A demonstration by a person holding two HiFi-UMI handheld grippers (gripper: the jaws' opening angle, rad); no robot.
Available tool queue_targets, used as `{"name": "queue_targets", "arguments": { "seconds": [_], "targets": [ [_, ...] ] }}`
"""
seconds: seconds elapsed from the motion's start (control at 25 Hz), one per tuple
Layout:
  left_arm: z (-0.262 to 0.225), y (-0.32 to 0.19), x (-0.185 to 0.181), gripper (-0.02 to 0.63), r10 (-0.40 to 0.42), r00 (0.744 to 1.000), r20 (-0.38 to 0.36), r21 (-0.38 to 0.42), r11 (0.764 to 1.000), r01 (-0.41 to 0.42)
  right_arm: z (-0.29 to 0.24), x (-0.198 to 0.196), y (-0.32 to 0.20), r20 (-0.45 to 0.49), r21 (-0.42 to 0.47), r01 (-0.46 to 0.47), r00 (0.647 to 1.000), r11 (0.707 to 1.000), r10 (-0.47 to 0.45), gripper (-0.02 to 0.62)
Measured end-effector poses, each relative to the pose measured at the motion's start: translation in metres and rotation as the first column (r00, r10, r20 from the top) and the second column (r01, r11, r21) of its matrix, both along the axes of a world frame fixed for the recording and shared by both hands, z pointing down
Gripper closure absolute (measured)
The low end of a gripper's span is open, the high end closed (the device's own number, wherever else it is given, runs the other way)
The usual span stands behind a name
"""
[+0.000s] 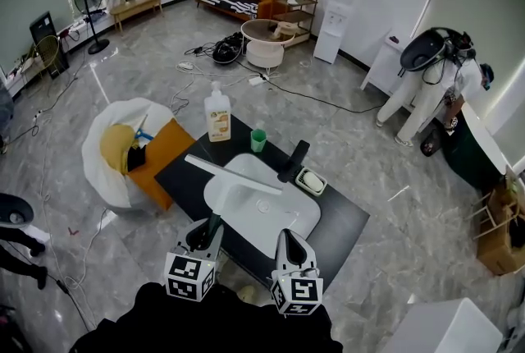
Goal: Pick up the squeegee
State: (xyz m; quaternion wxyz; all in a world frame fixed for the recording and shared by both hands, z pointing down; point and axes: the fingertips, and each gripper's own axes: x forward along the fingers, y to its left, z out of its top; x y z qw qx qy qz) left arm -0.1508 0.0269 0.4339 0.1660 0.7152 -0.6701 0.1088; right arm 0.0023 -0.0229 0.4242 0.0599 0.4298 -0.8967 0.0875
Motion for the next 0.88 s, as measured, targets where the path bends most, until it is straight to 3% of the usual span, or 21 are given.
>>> {"name": "queue_targets", "arguments": {
  "seconds": [0.88],
  "targets": [
    [-0.0029,0.0003,-0.0044,0.499,0.0,1.0,0.019,0.002,1.0,0.0,0.0029,-0.01,0.0026,-0.015,-0.005,0.016,1.0,1.0,-0.016,0.58]
  ]
}}
